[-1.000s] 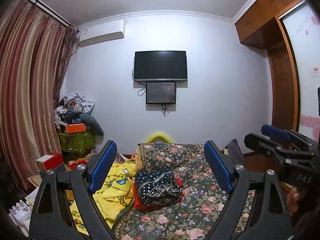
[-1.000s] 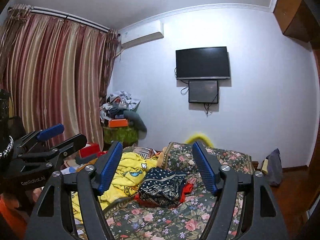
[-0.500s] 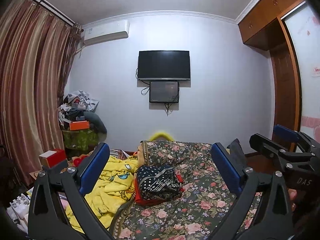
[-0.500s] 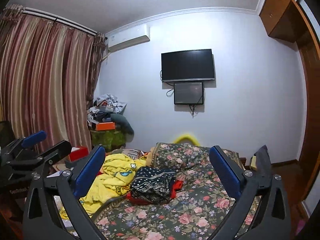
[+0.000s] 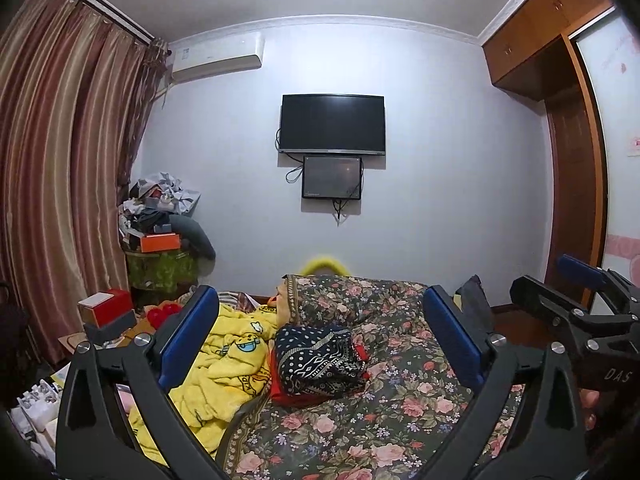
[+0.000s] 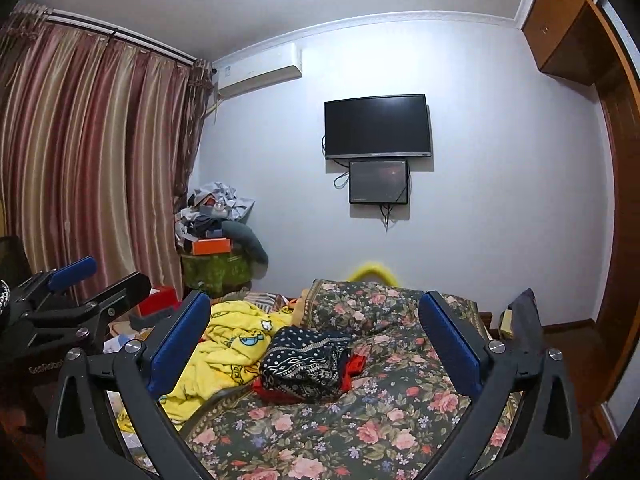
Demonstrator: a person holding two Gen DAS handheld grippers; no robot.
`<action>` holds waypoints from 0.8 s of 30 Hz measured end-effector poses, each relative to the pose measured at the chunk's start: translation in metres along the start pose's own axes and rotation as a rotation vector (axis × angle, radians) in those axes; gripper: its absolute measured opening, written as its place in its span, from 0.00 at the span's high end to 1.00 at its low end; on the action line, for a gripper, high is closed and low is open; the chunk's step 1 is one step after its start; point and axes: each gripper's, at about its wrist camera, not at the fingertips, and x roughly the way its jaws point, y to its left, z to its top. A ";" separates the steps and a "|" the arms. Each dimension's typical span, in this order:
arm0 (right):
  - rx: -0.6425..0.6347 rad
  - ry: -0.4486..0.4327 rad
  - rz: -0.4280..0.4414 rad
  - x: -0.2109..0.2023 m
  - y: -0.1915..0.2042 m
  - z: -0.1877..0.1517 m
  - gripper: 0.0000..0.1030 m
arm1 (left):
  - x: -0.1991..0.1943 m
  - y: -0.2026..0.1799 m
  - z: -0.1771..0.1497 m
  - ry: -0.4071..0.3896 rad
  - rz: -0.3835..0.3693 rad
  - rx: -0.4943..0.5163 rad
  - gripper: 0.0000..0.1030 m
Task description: Fold large clothes
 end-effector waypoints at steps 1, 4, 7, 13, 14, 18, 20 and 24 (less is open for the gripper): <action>-0.002 0.003 -0.002 0.000 0.000 0.001 0.00 | 0.001 -0.001 0.000 0.001 -0.001 -0.001 0.01; 0.000 0.009 -0.006 0.000 0.001 0.000 0.00 | 0.002 -0.001 -0.002 0.005 -0.004 0.003 0.01; 0.005 0.016 -0.006 0.000 0.000 -0.001 0.00 | 0.004 -0.001 -0.003 0.011 -0.007 0.002 0.01; 0.009 0.030 -0.009 0.001 -0.003 -0.002 0.00 | 0.007 0.003 -0.005 0.024 -0.018 -0.007 0.01; 0.010 0.031 -0.011 0.000 -0.004 -0.001 0.00 | 0.008 0.004 -0.005 0.024 -0.020 -0.009 0.01; 0.015 0.035 -0.012 0.000 -0.006 -0.001 0.00 | 0.009 0.005 -0.005 0.019 -0.016 -0.011 0.01; 0.019 0.036 -0.012 0.001 -0.008 -0.002 0.00 | 0.010 0.005 -0.005 0.019 -0.016 -0.014 0.01; 0.026 0.039 -0.015 0.000 -0.010 -0.001 0.00 | 0.010 0.003 -0.005 0.018 -0.010 -0.009 0.01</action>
